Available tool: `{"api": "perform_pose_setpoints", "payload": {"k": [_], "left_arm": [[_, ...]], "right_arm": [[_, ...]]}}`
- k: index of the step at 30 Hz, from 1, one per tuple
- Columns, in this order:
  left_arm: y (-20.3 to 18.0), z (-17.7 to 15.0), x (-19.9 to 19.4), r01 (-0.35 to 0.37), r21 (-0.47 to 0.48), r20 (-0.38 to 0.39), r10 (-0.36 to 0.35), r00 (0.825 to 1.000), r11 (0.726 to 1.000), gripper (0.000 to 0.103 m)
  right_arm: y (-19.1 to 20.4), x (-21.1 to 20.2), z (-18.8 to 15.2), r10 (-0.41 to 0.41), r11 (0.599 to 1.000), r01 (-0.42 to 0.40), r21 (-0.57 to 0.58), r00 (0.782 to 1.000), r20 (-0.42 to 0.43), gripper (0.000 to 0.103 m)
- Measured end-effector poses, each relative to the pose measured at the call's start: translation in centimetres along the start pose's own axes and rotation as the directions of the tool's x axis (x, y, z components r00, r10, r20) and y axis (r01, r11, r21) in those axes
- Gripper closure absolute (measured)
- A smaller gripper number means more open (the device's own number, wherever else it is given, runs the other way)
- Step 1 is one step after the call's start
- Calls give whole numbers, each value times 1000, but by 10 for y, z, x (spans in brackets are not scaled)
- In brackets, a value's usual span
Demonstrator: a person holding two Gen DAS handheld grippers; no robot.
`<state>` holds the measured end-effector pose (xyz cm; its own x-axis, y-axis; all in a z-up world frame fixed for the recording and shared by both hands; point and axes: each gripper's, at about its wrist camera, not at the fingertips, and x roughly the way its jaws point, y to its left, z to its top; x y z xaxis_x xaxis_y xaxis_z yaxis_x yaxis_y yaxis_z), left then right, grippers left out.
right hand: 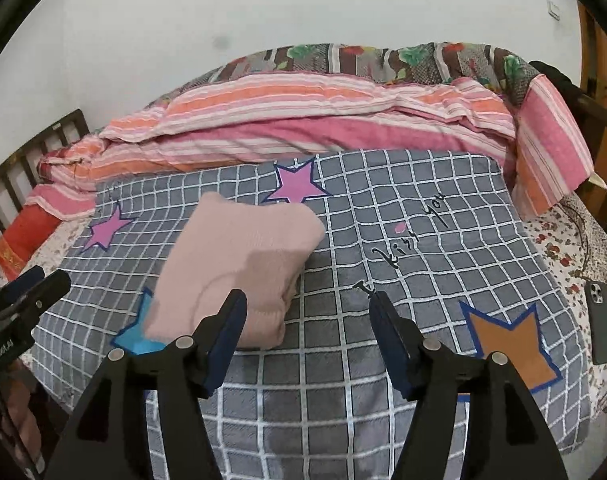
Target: Fold small clothes
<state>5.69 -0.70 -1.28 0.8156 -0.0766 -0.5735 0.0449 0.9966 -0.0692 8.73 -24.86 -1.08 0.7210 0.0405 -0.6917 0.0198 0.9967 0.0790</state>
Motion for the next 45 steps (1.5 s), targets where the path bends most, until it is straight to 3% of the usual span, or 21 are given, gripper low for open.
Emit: {"api": "perform_pose_setpoints", "payload": {"k": [3, 7, 45], "left_arm": [[-3, 0, -13, -3, 4, 2, 3, 1000, 1000, 20], [-5, -2, -25, -15, 10, 7, 15, 1000, 1000, 20], [-9, -14, -45, -16, 6, 13, 16, 1000, 1000, 20]], "right_arm": [[3, -15, 0, -23, 1000, 23, -14, 1000, 15, 17], [6, -29, -6, -38, 999, 39, -34, 998, 41, 5], [1, -55, -18, -64, 997, 65, -29, 997, 51, 4]]}}
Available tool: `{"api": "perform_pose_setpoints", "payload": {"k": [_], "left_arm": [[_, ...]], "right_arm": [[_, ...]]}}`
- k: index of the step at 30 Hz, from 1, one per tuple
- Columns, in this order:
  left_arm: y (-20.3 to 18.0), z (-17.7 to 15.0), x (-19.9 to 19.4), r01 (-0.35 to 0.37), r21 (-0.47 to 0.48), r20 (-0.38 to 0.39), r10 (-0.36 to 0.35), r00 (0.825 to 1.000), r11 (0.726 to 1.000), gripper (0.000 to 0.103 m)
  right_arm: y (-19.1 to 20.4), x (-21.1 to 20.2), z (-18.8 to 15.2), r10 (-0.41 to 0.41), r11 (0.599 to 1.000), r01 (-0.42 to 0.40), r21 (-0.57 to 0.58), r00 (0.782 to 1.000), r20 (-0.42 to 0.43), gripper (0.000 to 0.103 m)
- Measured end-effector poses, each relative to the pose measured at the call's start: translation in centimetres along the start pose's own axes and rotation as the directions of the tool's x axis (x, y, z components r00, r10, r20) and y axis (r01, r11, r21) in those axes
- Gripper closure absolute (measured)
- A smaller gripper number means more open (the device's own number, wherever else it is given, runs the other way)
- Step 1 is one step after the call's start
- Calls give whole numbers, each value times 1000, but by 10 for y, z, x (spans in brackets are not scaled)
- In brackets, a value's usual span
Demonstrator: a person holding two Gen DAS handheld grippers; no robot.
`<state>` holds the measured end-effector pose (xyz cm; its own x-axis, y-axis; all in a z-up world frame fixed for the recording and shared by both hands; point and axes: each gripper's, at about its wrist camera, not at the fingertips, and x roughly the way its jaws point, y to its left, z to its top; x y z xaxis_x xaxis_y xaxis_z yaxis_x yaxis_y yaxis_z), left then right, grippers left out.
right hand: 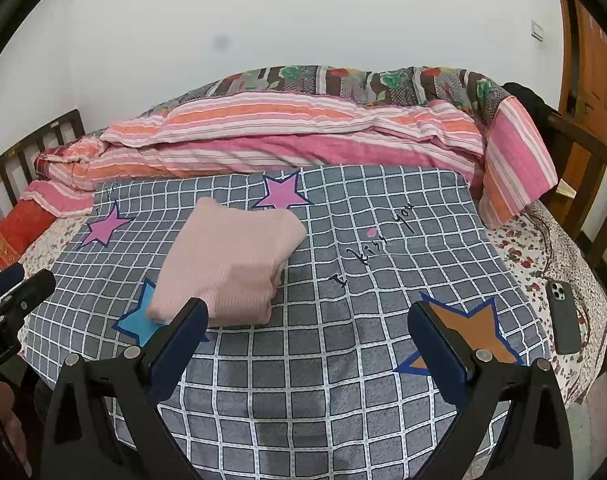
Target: Fold small clothes
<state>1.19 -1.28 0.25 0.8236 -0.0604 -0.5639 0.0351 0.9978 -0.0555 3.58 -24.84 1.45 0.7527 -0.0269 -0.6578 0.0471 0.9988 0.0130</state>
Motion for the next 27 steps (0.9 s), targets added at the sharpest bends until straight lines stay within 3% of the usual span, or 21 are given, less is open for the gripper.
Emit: {"api": "perform_pose_setpoints", "payload": {"k": [27], "left_arm": [[3, 3, -2, 4, -6, 0, -4, 1000, 1000, 20]], "right_arm": [[0, -4, 3, 5, 1000, -5, 14, 1000, 7, 4]]}}
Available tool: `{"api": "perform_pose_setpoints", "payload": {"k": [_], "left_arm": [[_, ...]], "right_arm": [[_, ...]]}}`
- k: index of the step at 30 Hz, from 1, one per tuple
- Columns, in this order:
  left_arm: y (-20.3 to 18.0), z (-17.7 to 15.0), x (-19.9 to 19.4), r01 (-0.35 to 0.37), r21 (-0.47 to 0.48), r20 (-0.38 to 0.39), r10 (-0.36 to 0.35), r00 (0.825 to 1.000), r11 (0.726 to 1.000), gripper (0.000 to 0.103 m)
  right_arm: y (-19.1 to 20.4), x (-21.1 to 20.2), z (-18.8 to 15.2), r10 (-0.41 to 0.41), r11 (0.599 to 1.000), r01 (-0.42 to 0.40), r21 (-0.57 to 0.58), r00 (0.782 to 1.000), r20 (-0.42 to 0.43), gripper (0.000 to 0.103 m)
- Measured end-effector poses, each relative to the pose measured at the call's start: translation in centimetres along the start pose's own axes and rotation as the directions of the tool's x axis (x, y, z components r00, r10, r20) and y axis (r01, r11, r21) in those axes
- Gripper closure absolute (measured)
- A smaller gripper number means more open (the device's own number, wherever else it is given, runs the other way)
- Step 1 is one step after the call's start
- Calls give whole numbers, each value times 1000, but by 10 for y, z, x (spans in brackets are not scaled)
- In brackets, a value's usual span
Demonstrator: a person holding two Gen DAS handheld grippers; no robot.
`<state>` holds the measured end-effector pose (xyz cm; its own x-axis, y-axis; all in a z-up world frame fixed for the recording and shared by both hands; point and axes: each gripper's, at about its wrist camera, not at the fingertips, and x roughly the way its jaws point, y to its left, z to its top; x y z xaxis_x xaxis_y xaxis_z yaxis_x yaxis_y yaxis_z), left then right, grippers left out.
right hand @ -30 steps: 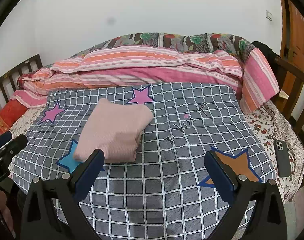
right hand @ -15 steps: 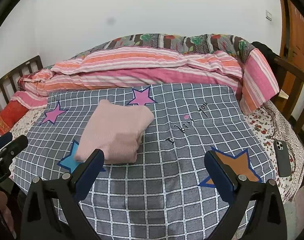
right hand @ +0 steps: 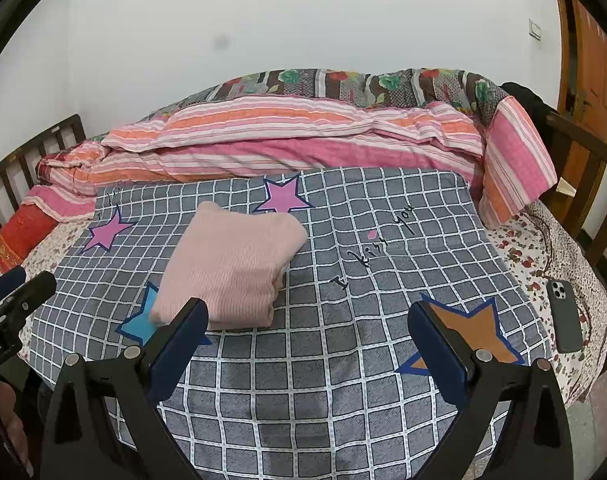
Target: Fold small clothes
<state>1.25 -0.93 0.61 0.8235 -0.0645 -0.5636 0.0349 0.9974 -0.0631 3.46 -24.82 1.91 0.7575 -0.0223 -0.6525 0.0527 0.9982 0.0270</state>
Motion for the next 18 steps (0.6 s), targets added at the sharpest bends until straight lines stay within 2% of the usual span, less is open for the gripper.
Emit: {"api": "perform_pose_setpoints", "payload": {"k": [18], "left_arm": [[7, 6, 4, 4, -19, -1, -4, 1000, 1000, 20]], "right_arm": [[-3, 3, 5, 7, 1000, -7, 10, 1000, 7, 4]]}}
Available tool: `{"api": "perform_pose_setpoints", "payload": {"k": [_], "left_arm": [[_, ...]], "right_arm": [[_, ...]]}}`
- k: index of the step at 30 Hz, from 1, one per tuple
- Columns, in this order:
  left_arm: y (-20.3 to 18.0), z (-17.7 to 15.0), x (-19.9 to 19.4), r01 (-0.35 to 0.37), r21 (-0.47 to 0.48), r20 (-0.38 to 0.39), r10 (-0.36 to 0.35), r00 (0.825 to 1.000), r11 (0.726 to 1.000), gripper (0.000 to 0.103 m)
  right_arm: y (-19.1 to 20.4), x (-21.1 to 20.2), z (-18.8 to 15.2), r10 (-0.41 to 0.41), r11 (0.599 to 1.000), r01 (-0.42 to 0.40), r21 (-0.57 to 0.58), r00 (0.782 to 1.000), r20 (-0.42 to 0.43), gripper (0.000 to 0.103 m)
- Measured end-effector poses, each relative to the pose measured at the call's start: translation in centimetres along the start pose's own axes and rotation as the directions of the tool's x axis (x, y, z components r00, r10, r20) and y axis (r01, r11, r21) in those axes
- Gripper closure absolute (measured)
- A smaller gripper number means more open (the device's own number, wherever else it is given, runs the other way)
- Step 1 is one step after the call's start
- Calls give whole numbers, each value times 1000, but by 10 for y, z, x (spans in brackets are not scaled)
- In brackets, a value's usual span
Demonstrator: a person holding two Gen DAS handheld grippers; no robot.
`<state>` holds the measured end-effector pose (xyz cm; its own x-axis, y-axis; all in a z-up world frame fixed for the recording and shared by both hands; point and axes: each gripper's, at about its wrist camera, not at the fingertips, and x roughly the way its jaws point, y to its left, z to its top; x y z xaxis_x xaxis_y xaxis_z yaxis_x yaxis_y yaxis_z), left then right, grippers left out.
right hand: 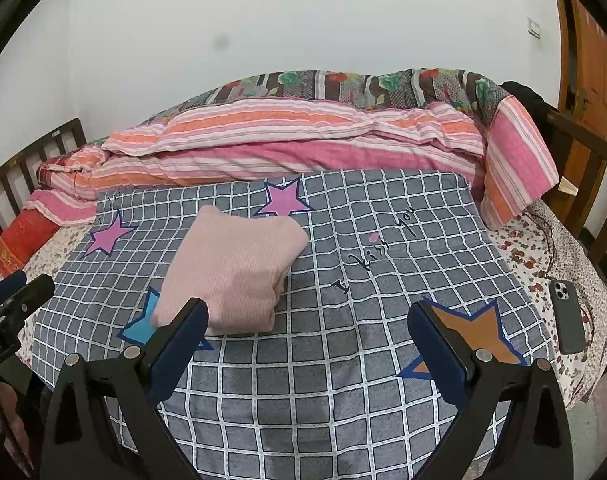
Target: Fold small clothes
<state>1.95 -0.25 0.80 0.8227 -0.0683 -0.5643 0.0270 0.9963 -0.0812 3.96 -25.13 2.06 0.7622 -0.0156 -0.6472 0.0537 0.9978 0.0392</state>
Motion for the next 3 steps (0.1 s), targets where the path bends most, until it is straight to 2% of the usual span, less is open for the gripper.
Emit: {"api": "perform_pose_setpoints", "payload": {"k": [3], "left_arm": [[2, 2, 3, 12, 1, 8, -12, 1000, 1000, 20]], "right_arm": [[1, 2, 0, 1, 1000, -1, -3, 1000, 6, 4]]}}
